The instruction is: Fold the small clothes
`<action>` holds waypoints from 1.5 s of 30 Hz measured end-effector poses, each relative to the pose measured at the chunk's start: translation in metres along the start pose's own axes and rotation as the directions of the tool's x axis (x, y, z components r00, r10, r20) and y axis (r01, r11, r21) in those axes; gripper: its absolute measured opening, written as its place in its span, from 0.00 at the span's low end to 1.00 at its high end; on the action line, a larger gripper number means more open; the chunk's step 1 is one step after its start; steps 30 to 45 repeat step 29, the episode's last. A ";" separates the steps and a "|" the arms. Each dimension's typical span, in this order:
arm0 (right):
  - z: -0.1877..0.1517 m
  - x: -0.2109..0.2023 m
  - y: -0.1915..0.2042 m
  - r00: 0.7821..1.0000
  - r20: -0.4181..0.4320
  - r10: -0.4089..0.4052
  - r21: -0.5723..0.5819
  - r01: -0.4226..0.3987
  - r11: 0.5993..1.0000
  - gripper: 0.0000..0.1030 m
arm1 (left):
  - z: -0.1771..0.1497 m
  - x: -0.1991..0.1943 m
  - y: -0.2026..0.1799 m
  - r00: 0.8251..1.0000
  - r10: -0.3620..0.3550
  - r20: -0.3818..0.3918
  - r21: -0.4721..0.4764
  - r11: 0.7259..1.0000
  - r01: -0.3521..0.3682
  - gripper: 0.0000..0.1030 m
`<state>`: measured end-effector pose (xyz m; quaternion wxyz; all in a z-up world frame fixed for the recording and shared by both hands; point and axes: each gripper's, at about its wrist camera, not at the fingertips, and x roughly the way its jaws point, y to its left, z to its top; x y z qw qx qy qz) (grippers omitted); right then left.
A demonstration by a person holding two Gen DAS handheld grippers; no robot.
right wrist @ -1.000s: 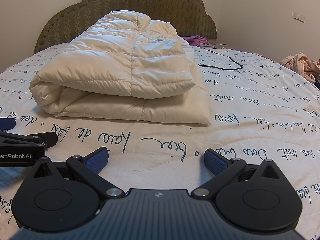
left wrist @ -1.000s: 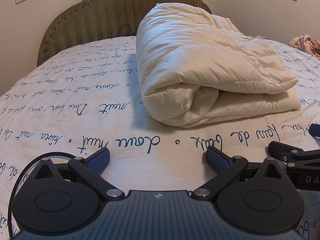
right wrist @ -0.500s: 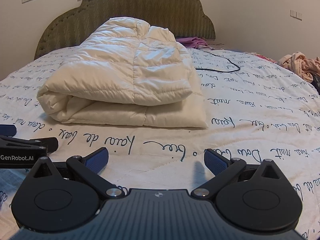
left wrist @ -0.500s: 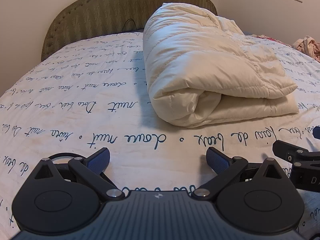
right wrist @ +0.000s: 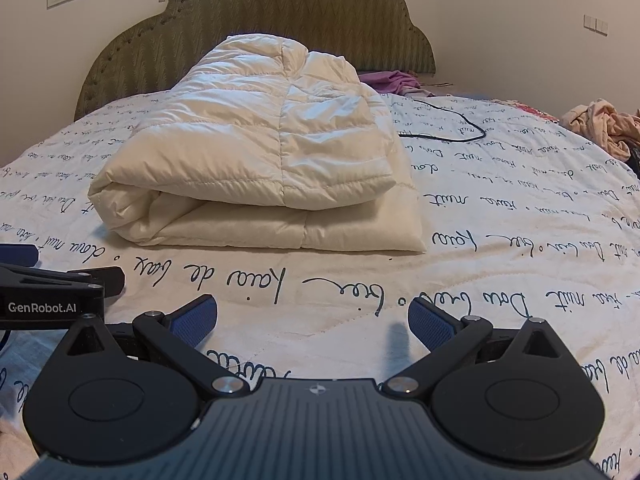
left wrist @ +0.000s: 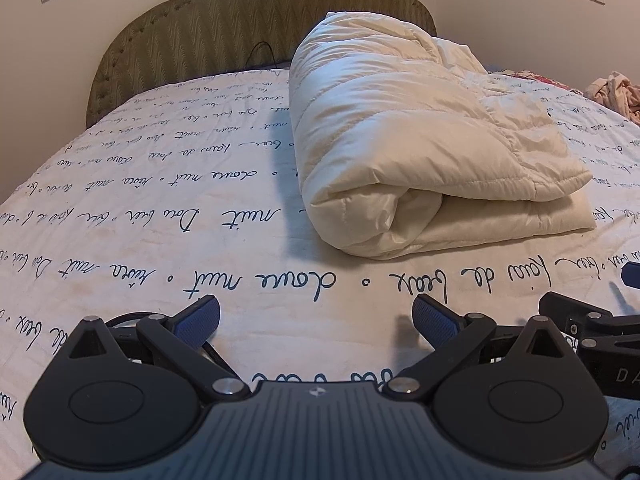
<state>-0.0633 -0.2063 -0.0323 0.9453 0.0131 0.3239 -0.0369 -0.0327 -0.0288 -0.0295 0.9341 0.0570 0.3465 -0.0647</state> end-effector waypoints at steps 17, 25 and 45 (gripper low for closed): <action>-0.001 0.003 0.002 1.000 -0.017 0.019 0.009 -0.019 1.000 1.00 | 0.001 0.002 -0.002 1.000 -0.002 -0.004 0.021 1.000 0.002 1.00; 0.002 0.004 0.003 1.000 -0.013 0.022 0.004 -0.022 1.000 1.00 | 0.003 0.000 -0.002 1.000 -0.015 0.002 0.022 1.000 0.015 1.00; 0.003 0.004 0.003 1.000 -0.012 0.023 0.006 -0.022 1.000 1.00 | 0.006 -0.003 -0.003 1.000 -0.015 0.016 0.032 0.999 0.014 1.00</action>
